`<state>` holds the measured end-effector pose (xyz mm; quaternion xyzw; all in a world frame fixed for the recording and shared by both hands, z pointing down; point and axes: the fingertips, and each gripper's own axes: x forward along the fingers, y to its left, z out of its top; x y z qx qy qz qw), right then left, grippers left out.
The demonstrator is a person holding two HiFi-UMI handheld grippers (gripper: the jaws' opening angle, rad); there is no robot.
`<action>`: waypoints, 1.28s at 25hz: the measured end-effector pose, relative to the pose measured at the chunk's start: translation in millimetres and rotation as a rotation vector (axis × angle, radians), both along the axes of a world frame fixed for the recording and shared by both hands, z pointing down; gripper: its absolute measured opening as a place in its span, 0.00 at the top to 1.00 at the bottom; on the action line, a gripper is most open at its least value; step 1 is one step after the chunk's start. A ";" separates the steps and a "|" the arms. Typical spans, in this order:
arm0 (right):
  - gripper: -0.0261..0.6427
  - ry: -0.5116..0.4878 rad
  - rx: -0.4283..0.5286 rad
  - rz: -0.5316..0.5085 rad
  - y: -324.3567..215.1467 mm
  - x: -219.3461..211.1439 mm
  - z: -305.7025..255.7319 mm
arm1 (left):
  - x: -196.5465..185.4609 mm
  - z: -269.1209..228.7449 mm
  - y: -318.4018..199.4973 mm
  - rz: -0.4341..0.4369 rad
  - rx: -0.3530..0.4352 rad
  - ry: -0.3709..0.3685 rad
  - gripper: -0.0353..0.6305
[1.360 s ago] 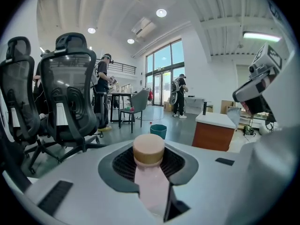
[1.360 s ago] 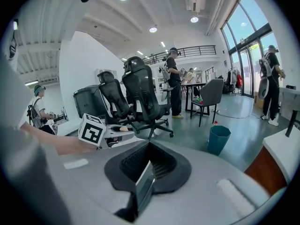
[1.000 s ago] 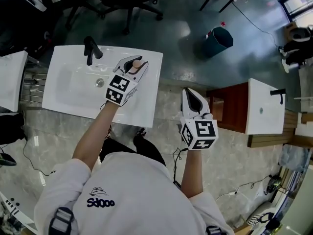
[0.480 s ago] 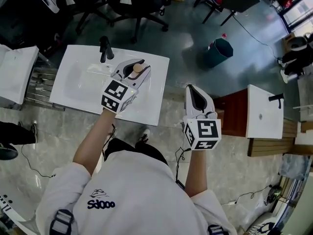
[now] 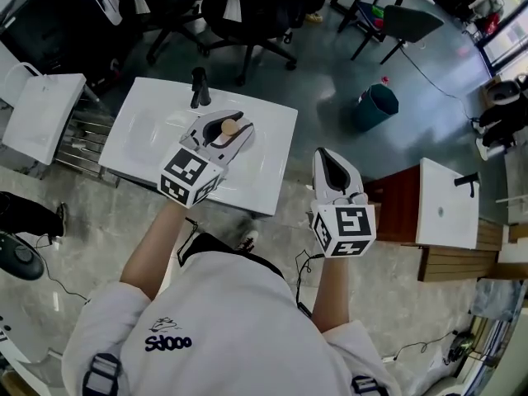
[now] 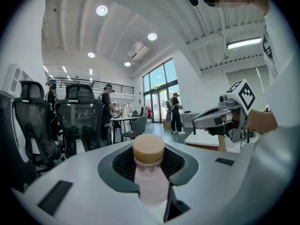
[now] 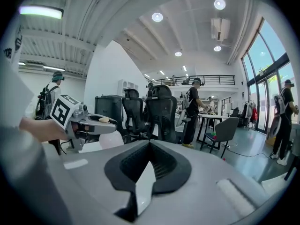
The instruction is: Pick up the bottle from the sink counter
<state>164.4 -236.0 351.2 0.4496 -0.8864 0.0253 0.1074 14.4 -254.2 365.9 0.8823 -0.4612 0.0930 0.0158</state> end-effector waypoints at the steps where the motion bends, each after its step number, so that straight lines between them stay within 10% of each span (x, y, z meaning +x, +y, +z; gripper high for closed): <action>1: 0.95 0.000 0.004 -0.005 1.7 -2.0 -3.3 | -3.6 -3.2 3.6 -0.005 0.005 -0.001 0.78; 32: 0.95 0.043 0.058 0.002 2.0 -23.7 -17.5 | -29.1 -29.5 29.7 0.007 0.052 -0.005 0.78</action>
